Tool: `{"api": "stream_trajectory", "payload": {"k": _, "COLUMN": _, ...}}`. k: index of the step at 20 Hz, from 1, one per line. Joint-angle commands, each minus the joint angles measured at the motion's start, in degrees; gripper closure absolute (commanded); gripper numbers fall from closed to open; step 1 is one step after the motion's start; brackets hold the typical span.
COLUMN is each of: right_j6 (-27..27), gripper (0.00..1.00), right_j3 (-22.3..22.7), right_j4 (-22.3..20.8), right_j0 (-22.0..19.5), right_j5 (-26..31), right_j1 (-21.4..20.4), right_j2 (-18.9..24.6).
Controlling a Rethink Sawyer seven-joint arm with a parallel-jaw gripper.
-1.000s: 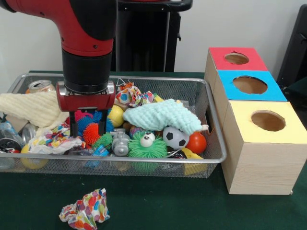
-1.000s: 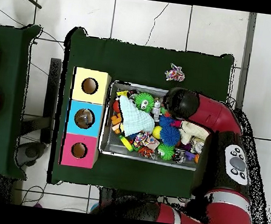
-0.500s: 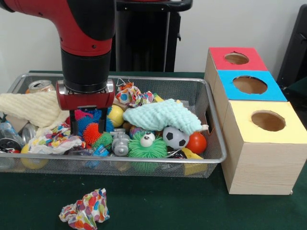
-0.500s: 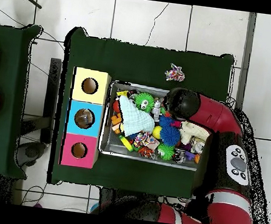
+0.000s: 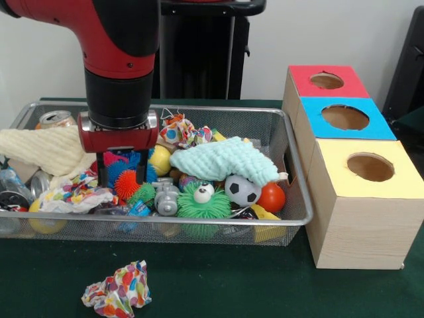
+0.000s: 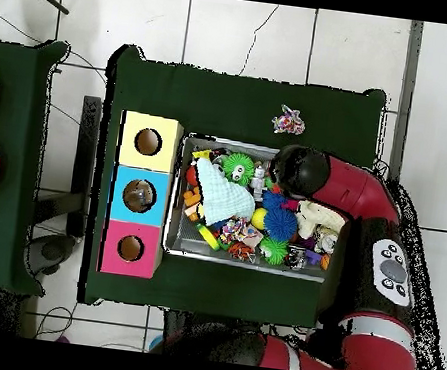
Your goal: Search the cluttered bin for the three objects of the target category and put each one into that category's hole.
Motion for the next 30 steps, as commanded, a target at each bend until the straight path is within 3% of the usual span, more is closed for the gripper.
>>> {"api": "stream_trajectory", "payload": {"k": 1, "right_j6": 10.34, "gripper": 0.0, "right_j3": 0.22, "right_j4": 1.57, "right_j0": -0.39, "right_j5": 2.13, "right_j1": 2.55, "right_j2": 1.93}}
{"api": "stream_trajectory", "payload": {"k": 30, "right_j6": 10.5, "gripper": 0.0, "right_j3": 0.79, "right_j4": 1.38, "right_j0": -1.37, "right_j5": -3.81, "right_j1": 7.05, "right_j2": 3.17}}
